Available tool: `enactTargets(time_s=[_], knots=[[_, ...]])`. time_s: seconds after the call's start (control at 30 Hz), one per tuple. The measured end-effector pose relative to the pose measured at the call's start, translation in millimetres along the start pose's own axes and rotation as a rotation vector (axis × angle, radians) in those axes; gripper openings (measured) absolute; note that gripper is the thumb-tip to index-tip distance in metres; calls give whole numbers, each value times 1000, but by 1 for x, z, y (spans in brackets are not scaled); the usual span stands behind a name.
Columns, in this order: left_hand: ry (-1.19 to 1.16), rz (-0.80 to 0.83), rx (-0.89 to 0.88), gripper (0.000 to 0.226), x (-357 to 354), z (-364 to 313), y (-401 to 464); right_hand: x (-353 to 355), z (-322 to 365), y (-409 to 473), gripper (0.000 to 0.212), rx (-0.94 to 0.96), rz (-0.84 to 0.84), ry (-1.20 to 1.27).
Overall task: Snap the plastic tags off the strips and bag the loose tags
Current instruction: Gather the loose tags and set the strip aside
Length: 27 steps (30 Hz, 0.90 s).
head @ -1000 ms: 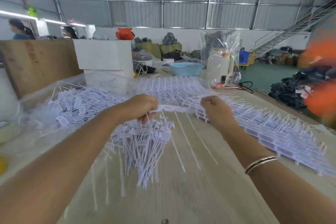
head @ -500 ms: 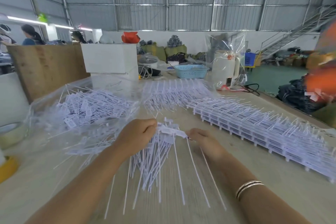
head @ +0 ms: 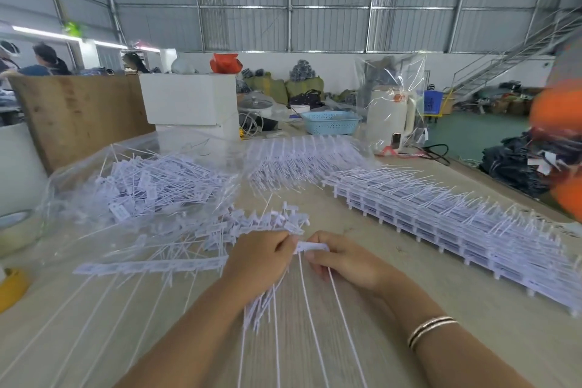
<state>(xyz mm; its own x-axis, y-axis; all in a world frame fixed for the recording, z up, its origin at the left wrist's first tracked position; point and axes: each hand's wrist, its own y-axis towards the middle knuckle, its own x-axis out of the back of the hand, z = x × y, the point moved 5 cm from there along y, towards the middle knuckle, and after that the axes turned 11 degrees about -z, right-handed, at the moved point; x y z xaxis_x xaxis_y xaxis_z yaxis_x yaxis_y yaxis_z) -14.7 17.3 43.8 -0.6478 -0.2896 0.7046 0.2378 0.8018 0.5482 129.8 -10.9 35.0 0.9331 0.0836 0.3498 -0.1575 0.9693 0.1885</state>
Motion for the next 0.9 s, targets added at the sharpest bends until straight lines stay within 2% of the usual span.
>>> enactTargets(time_s=[0.07,0.2,0.37,0.5,0.57,0.67,0.83,0.9], knots=[[-37,6,39,44,-1,4,-1,-2,1,2,17,25,5,-46],[-117,59,90,45,-5,2,-2,-8,2,5,20,46,-17,46],[-354,63,192,41,1,4,-2,-13,4,9,16,135,-129,127],[-569,-3,331,48,4,4,0,-15,10,9,22,262,-245,144],[-604,-36,329,49,6,-1,1,-14,13,8,24,309,-276,208],[-668,-51,316,48,6,-8,-1,-16,17,6,14,353,-261,332],[-811,-76,473,43,10,2,-3,-2,6,12,9,204,-268,719],[-772,-78,384,46,16,2,-2,7,-1,16,6,167,-306,647]])
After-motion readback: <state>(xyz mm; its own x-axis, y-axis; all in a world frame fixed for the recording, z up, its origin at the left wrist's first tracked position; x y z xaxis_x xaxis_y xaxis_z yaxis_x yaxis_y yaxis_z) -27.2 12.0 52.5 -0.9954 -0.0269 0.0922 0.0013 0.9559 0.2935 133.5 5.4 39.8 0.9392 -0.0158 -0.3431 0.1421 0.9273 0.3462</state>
